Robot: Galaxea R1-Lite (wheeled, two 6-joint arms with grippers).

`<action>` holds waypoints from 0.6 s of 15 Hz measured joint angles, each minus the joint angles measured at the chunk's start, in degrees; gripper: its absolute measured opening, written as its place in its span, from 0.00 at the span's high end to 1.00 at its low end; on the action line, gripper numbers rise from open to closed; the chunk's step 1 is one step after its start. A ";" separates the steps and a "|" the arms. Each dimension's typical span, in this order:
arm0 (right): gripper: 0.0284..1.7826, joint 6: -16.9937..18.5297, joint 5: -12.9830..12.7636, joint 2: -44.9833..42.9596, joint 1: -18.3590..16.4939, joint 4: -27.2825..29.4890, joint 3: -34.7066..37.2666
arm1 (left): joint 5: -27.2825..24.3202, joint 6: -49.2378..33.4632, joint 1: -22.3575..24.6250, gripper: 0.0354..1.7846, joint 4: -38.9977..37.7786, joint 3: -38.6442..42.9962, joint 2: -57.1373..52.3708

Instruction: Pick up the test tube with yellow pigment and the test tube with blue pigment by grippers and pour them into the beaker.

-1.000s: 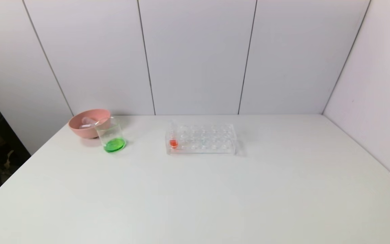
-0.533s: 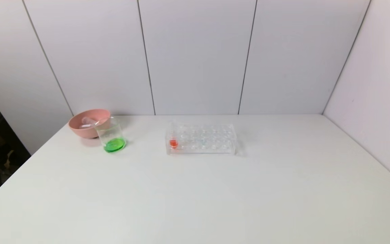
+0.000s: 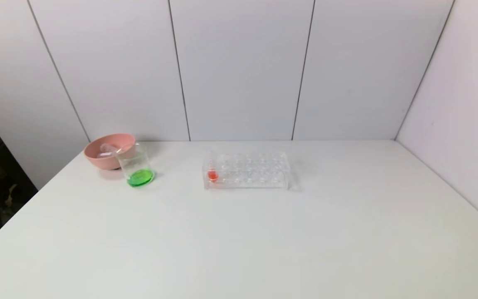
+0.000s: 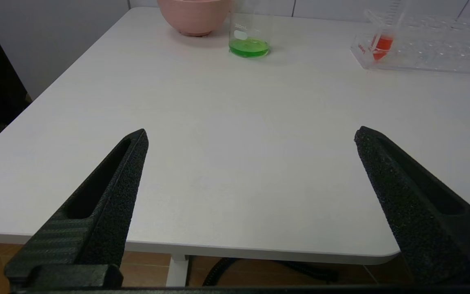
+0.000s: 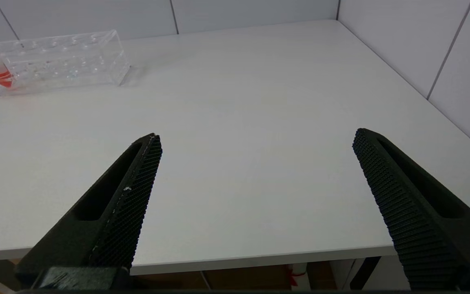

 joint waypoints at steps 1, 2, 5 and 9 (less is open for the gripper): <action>0.04 0.00 0.00 0.00 0.00 0.00 0.00 | -0.02 0.00 -0.02 0.01 0.00 0.00 0.00; 0.04 0.02 0.00 0.00 0.00 0.00 0.00 | -0.02 0.00 0.00 0.01 0.00 0.00 0.00; 0.04 0.00 0.00 0.00 0.00 0.00 0.00 | -0.05 0.00 0.00 0.01 -0.02 -0.02 0.00; 0.04 0.00 0.00 0.00 0.00 0.00 0.00 | -0.05 0.00 0.00 0.01 -0.05 -0.02 0.00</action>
